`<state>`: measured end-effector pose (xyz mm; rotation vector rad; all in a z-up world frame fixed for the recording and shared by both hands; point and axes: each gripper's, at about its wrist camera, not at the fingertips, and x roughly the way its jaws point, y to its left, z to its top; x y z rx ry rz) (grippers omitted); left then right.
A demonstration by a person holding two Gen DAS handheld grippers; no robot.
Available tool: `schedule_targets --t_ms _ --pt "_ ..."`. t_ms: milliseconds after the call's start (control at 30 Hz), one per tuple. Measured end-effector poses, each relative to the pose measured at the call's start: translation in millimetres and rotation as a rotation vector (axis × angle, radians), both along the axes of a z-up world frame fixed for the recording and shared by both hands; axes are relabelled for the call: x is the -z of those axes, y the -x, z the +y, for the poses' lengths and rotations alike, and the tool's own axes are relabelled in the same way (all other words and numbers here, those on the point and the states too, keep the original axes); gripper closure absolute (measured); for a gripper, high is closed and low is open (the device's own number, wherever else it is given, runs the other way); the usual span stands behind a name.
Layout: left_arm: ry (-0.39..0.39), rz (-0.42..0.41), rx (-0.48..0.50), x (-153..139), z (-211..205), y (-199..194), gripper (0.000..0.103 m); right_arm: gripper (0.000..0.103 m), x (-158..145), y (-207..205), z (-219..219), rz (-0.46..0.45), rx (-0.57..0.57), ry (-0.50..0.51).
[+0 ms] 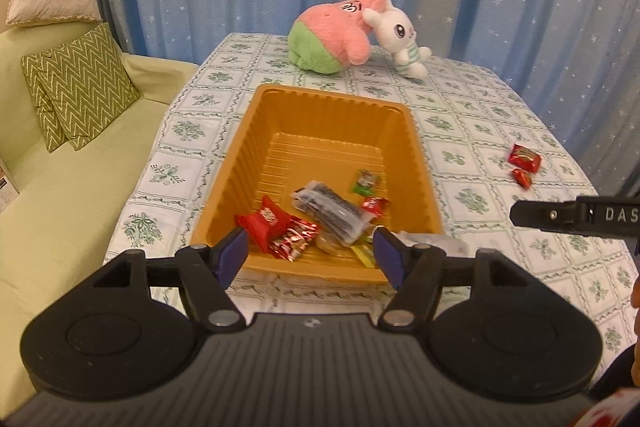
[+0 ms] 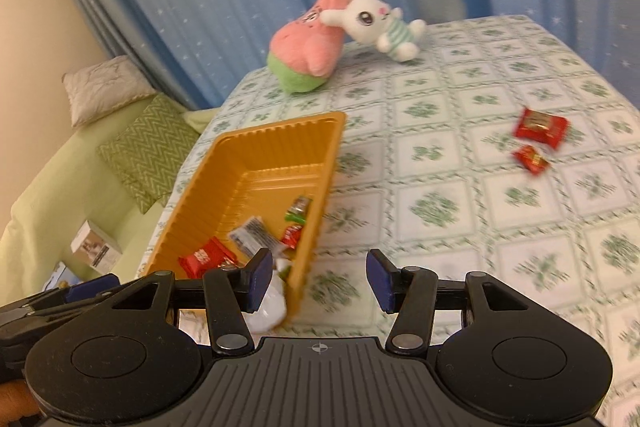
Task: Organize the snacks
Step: 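Move both open tools toward the two red candies on the tablecloth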
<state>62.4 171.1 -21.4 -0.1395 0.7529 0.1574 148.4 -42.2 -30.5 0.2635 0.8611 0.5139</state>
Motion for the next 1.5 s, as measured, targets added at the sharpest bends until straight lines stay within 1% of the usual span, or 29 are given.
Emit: schedule_targets --t_ms 167,333,633,1133,1500 --pt "0.000 -0.008 0.013 -10.7 -18.1 10.2 0.036 0.050 -7.3 19.5 -20.1 -0.016 0.026 0.016" --pt "0.002 -0.019 0.028 -19.8 -34.1 16.5 0.033 0.050 -16.0 32.9 -39.8 -0.034 0.059 0.016" --pt "0.001 -0.033 0.070 -28.2 -63.8 17.8 0.029 0.049 -28.6 45.8 -75.3 -0.063 0.123 0.028" --pt "0.004 -0.038 0.162 -29.6 -114.5 -0.4 0.024 0.048 -32.3 49.7 -135.4 -0.062 0.236 0.059" --pt "0.018 -0.030 0.212 -26.4 -148.0 -19.4 0.023 0.048 -30.1 46.2 -166.3 -0.070 0.288 0.100"
